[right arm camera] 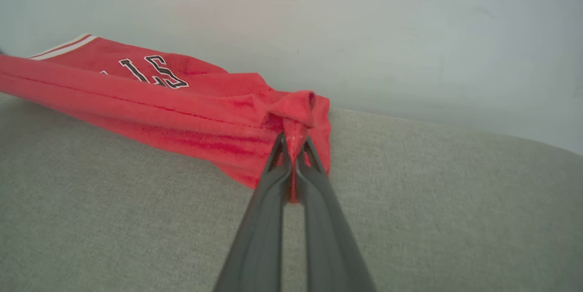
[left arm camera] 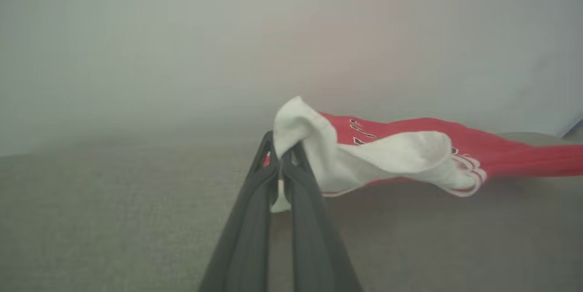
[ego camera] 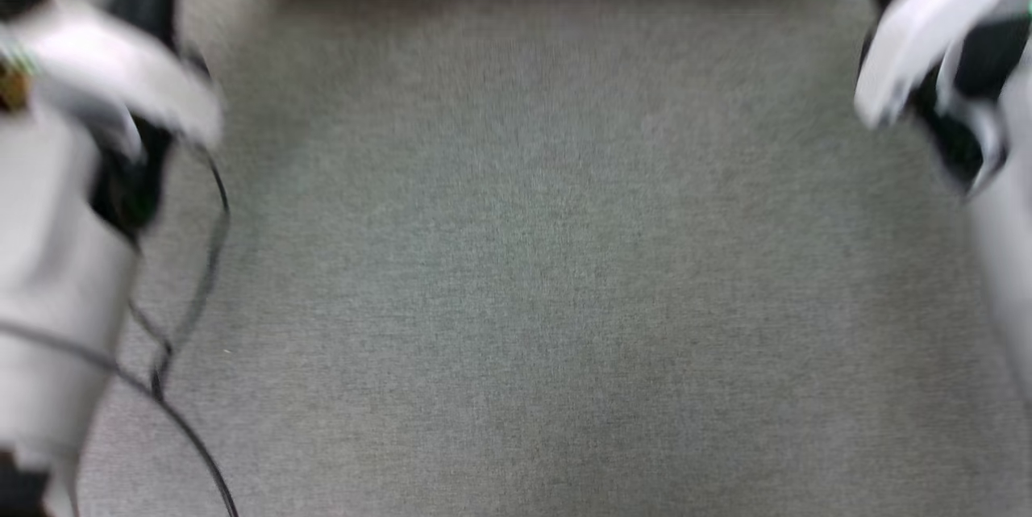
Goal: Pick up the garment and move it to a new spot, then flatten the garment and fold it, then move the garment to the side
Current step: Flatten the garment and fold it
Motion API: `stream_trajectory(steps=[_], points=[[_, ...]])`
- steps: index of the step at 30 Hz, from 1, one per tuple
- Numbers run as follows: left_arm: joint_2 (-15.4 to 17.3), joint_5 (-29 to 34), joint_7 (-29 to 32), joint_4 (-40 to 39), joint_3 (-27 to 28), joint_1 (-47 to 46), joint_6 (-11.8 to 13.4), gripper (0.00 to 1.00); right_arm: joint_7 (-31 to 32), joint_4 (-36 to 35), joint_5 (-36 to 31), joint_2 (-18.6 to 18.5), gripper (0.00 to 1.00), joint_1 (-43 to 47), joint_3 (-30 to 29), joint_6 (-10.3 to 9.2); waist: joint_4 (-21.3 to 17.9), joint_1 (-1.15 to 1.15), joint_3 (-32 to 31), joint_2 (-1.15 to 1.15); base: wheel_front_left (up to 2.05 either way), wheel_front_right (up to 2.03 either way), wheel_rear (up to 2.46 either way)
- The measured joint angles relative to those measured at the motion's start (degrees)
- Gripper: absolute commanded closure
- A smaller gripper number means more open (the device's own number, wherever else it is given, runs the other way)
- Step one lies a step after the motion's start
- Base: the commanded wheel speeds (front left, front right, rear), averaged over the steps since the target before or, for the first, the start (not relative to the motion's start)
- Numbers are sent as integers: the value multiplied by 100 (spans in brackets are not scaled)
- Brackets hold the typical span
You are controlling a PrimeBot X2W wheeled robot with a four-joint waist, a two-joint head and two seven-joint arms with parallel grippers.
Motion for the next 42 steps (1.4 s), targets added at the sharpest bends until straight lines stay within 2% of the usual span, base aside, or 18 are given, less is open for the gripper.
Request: stream_trajectory(steps=[3, 9, 19, 23, 27, 31, 35, 42], points=[[-27, -18, 0, -332, 77, 979, 14, 100, -64, -137, 149, -79, 100, 805, 57, 0, 1, 0, -350, 0, 0, 0, 0], [-63, -30, 0, -998, 405, 2674, 321, 100, -121, -488, 427, -187, 100, 2161, 53, 1, 11, -1, -996, 0, 0, 0, 0], [-23, -229, 1, -2163, 787, 5191, 1082, 100, -53, -1194, 487, -242, 100, 4187, -192, 5, 32, -2, -1970, 0, 0, 0, 0], [60, -338, 134, -2677, 787, 5969, 1369, 100, 38, -1621, 398, -147, 100, 5046, -568, 7, 108, -2, -2288, 0, 0, 0, 0], [171, -489, 403, -3207, 801, 6722, 1722, 100, 148, -2163, 240, 118, 100, 6024, -1013, 7, 205, -2, -2576, 0, 0, 0, 0], [349, -633, 695, -3732, 850, 7203, 1993, 100, 365, -2782, 20, 470, 100, 6791, -1439, 7, 318, -2, -2718, 0, 0, 0, 0], [461, -679, 821, -4192, 926, 7369, 2174, 100, 612, -3338, -147, 748, 100, 7181, -1735, 4, 345, -2, -2701, 0, 0, 0, 0], [516, -572, 850, -4558, 928, 7001, 2174, 100, 1017, -3855, -467, 856, 100, 7059, -1718, 2, 282, -1, -2580, 0, 0, 0, 0]])
